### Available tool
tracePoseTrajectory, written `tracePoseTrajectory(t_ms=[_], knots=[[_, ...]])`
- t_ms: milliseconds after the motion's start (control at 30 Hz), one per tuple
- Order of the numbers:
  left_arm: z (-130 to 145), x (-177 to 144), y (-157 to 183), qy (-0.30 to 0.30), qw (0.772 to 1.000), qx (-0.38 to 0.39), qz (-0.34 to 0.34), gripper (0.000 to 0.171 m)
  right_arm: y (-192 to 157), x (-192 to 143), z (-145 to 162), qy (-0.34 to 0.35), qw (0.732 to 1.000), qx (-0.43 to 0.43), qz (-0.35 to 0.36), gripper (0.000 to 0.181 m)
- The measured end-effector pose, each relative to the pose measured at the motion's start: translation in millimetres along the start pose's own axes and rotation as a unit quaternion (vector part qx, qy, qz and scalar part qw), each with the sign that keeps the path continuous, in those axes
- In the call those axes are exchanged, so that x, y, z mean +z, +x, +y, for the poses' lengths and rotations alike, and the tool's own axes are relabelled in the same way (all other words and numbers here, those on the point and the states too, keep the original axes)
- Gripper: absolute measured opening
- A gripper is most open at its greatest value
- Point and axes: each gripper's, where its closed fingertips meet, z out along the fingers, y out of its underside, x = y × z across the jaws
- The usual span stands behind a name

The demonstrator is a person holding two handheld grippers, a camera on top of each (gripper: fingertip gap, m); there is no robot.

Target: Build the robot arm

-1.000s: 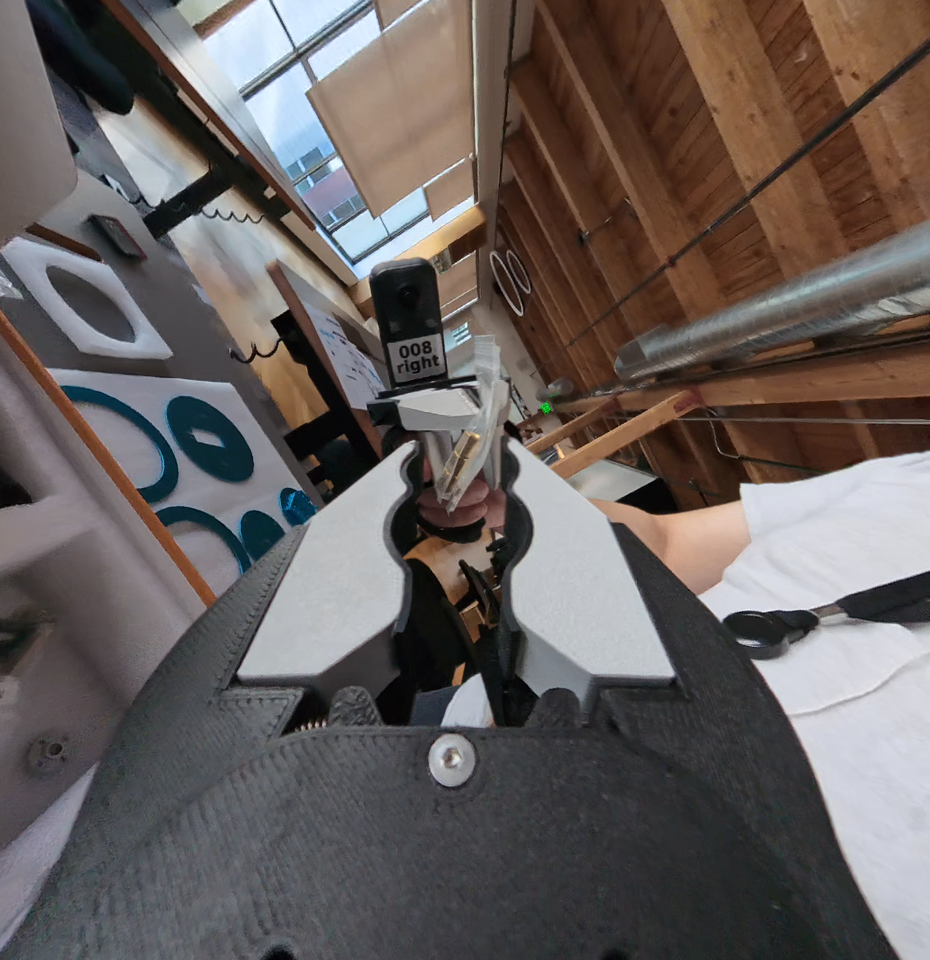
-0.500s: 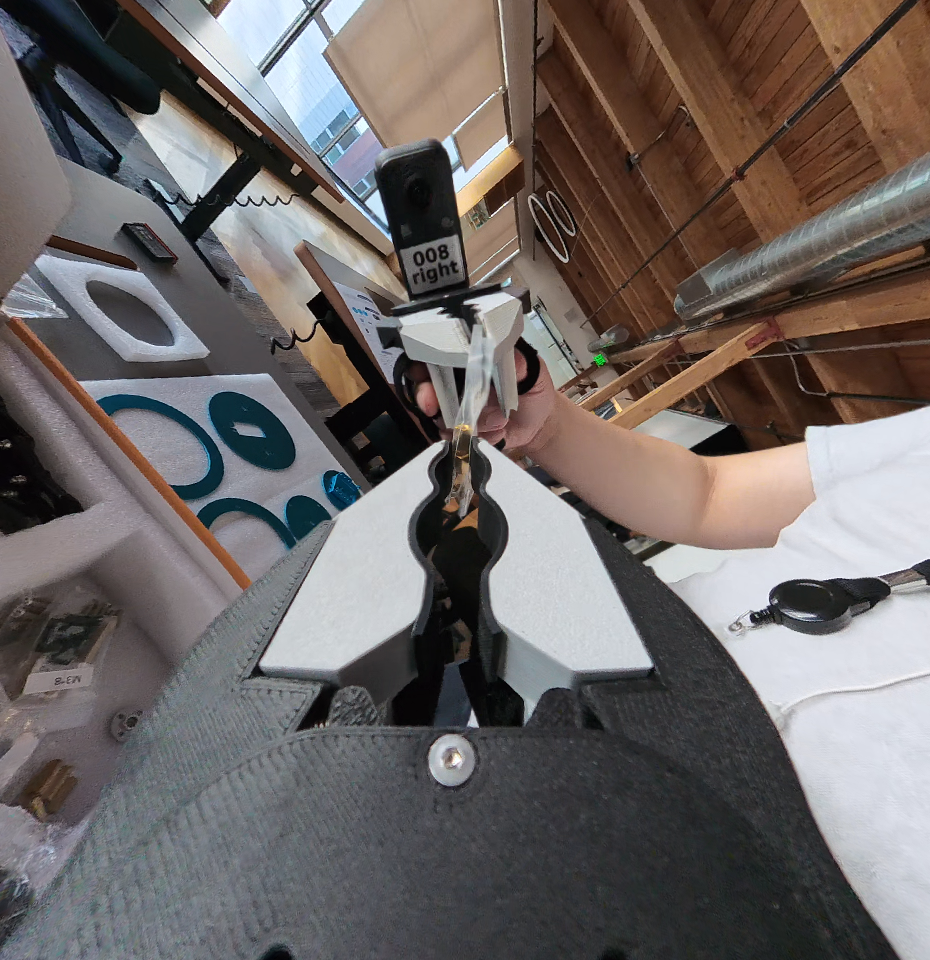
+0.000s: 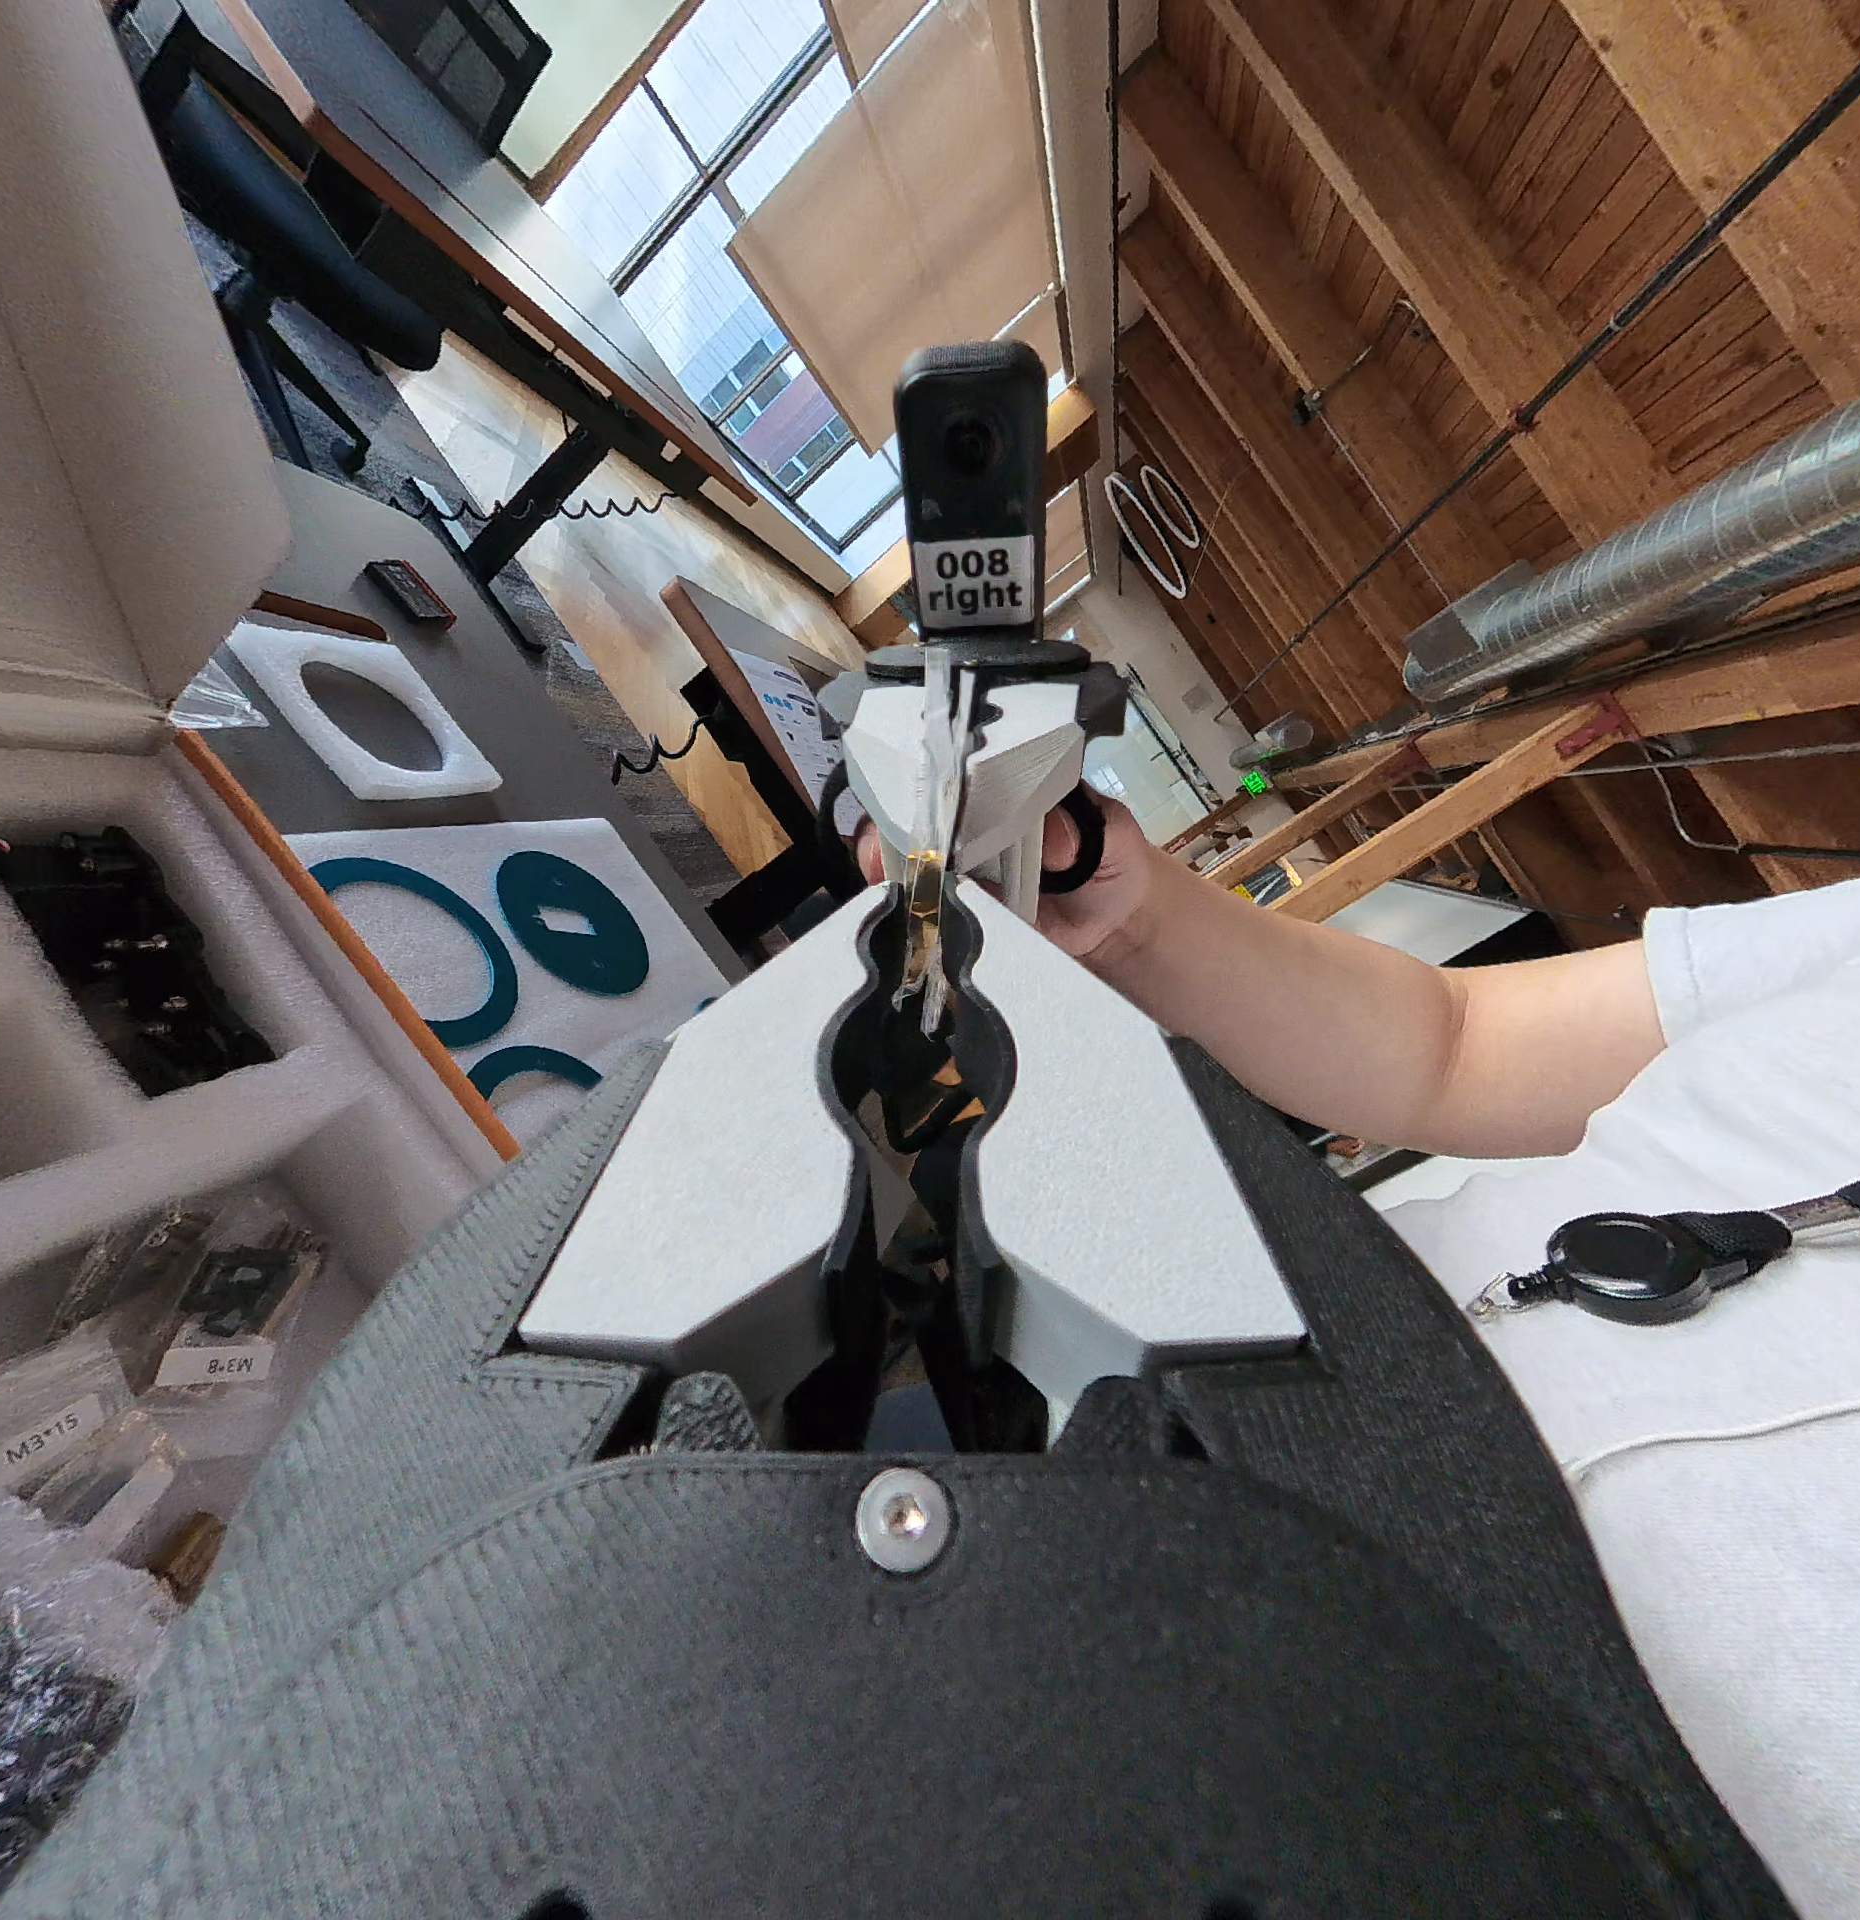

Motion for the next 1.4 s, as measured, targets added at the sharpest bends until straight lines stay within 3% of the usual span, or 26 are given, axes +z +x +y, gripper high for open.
tracePoseTrajectory(t_ms=[167,233,267,333,433,600,700,767,833,933,1033,1100,1167,1233,1300,1400], knots=[[7,-4,-17,-0.021,0.999,0.001,-0.038,0.009,17,1,4,0.011,0.999,0.016,0.030,0.000],[6,-16,-42,-0.018,0.994,0.015,-0.106,0.043,52,-4,15,0.003,0.995,0.038,0.097,0.000],[4,-26,-55,-0.015,0.990,0.012,-0.136,0.044,74,-5,25,-0.002,0.989,0.073,0.127,0.000],[6,-49,-69,-0.020,0.986,0.001,-0.167,0.041,122,-3,59,-0.029,0.967,0.163,0.194,0.000],[5,-84,-74,-0.025,0.980,0.003,-0.196,0.036,166,14,107,-0.078,0.937,0.242,0.239,0.000],[3,-119,-68,-0.012,0.975,0.010,-0.223,0.032,195,53,149,-0.148,0.913,0.292,0.242,0.000],[2,-129,-63,0.002,0.974,0.004,-0.226,0.032,195,51,169,-0.254,0.898,0.281,0.224,0.005],[1,-133,-56,0.008,0.975,0.004,-0.223,0.032,196,34,170,-0.314,0.895,0.208,0.241,0.012],[-1,-139,-52,0.008,0.973,0.017,-0.230,0.032,203,12,158,-0.351,0.892,0.070,0.274,0.027],[-5,-144,-48,0.001,0.971,0.033,-0.238,0.032,194,7,147,-0.393,0.881,-0.136,0.227,0.036],[-9,-146,-42,0.001,0.969,0.045,-0.241,0.031,207,-2,153,-0.479,0.786,-0.318,0.228,0.047],[-9,-147,-38,0.003,0.969,0.048,-0.243,0.031,221,-2,152,-0.519,0.720,-0.394,0.241,0.053],[-8,-148,-35,0.007,0.969,0.045,-0.242,0.030,230,5,153,-0.535,0.685,-0.433,0.238,0.060],[-5,-151,-35,0.010,0.969,0.036,-0.242,0.029,236,4,160,-0.563,0.668,-0.428,0.231,0.045],[-1,-154,-34,0.012,0.970,0.028,-0.243,0.028,237,5,157,-0.566,0.664,-0.430,0.231,0.021],[3,-160,-35,0.019,0.968,0.023,-0.248,0.027,230,4,153,-0.559,0.687,-0.406,0.225,0.008]])
